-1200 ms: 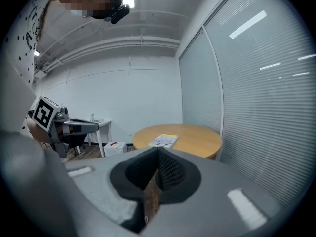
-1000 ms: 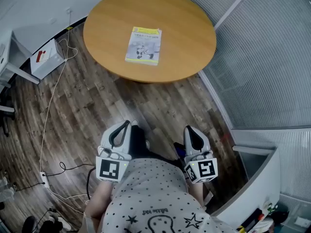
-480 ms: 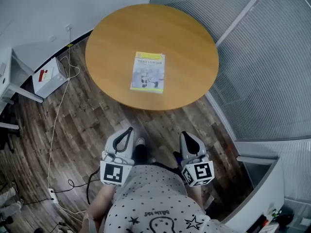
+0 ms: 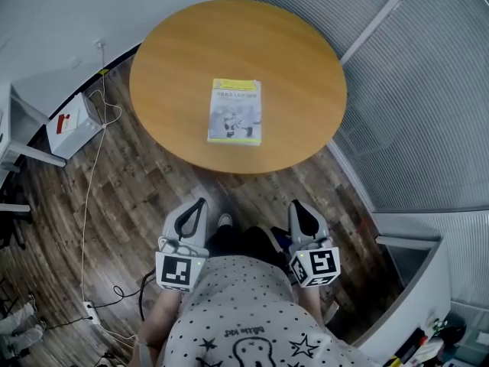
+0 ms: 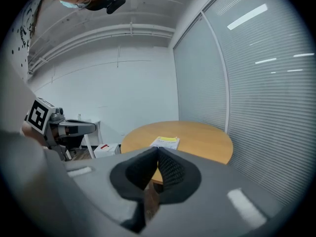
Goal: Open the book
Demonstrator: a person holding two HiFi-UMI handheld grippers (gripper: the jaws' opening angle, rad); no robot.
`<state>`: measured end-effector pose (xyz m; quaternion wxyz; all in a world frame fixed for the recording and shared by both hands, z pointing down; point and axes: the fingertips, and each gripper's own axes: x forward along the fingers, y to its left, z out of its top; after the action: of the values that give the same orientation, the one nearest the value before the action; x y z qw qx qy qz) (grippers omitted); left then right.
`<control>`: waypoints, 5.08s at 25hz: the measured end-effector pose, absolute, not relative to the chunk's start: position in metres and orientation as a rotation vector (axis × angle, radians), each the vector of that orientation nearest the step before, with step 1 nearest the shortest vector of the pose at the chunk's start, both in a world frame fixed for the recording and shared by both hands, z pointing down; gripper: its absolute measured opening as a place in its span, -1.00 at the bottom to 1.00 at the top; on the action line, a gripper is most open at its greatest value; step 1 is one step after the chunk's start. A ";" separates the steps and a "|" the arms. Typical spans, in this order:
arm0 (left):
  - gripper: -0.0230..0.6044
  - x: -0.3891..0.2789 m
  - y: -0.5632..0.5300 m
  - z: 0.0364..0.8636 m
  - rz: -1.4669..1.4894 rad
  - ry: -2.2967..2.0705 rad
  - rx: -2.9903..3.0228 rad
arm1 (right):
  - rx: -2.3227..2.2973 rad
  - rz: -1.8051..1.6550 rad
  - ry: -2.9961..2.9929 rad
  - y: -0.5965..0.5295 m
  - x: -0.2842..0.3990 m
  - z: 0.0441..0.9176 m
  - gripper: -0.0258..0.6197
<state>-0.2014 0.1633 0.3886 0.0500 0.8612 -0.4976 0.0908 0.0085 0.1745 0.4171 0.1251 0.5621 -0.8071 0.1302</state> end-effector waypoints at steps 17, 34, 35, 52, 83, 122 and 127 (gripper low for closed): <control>-0.89 -0.202 0.134 0.400 0.299 -1.565 2.558 | 1.624 0.380 -2.369 0.134 0.012 0.423 -0.91; -0.89 -0.162 0.010 0.405 0.315 -1.730 2.393 | 1.471 0.390 -2.432 -0.010 0.064 0.434 -0.91; -0.89 -0.161 0.005 0.407 0.324 -1.742 2.383 | 1.468 0.387 -2.436 -0.018 0.068 0.433 -0.91; -0.89 -0.130 -0.044 0.394 0.316 -1.879 2.305 | 1.356 0.376 -2.506 -0.087 0.099 0.433 -0.91; -0.89 -0.125 -0.050 0.382 0.300 -1.951 2.364 | 1.455 0.414 -2.547 -0.094 0.125 0.433 -0.91; -0.88 -0.116 -0.071 0.437 0.722 -1.703 2.599 | 1.580 0.439 -2.481 -0.089 0.151 0.432 -0.91; -0.58 -0.105 -0.073 0.466 0.865 -1.530 2.646 | 1.609 0.448 -2.463 -0.088 0.159 0.433 -0.91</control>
<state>-0.1047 -0.0729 0.4659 -0.0175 0.8327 -0.4817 0.2724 0.1586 -0.0880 0.4328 0.0828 0.5388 -0.8249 0.1499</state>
